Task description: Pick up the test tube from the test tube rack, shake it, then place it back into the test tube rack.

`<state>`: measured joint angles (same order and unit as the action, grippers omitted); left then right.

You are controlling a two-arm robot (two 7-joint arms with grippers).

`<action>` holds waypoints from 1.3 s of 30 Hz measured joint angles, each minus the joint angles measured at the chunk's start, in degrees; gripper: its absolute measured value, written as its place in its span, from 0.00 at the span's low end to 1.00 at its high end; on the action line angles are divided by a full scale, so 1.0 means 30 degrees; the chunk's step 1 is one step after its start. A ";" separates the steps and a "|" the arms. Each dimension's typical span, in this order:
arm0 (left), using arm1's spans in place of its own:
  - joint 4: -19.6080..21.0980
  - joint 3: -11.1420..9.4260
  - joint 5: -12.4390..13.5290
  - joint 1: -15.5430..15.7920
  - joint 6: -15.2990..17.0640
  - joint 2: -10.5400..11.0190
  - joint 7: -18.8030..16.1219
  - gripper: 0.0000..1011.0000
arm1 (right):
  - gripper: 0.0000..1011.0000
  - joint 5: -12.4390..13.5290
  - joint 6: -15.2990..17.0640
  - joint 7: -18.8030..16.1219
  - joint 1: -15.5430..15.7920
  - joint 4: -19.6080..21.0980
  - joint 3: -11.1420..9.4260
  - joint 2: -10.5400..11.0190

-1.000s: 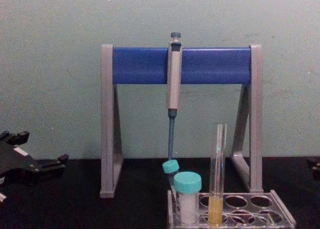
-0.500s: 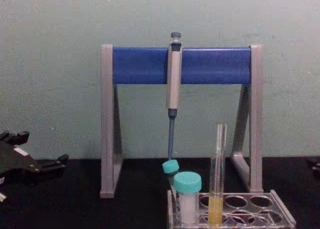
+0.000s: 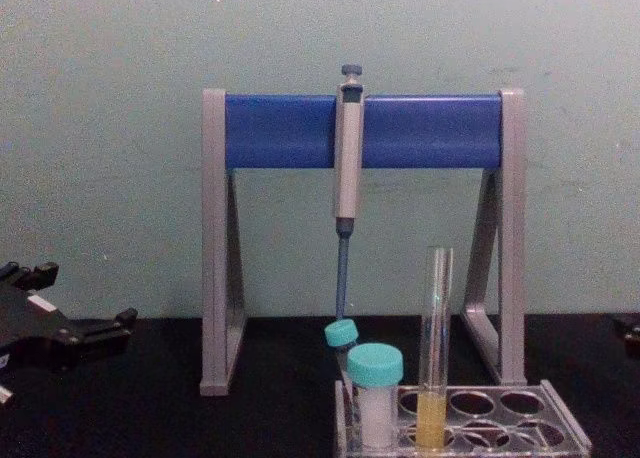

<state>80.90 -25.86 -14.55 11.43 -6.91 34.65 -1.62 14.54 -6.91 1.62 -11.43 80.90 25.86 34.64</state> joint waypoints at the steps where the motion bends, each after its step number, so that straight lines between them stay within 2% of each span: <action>1: 0.0001 0.0000 0.0000 -0.0001 0.0000 0.0000 -0.0001 0.99 | 0.99 0.0000 0.0000 0.0002 -0.0001 0.0000 0.0001 0.0001; 39: 0.0001 0.0000 0.0001 -0.0001 0.0000 0.0000 -0.0001 0.99 | 0.99 0.0000 -0.0001 0.0000 0.0000 0.0000 0.0000 0.0000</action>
<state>80.90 -25.86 -14.55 11.43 -6.91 34.65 -1.62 14.54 -6.91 1.62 -11.43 80.90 25.86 34.64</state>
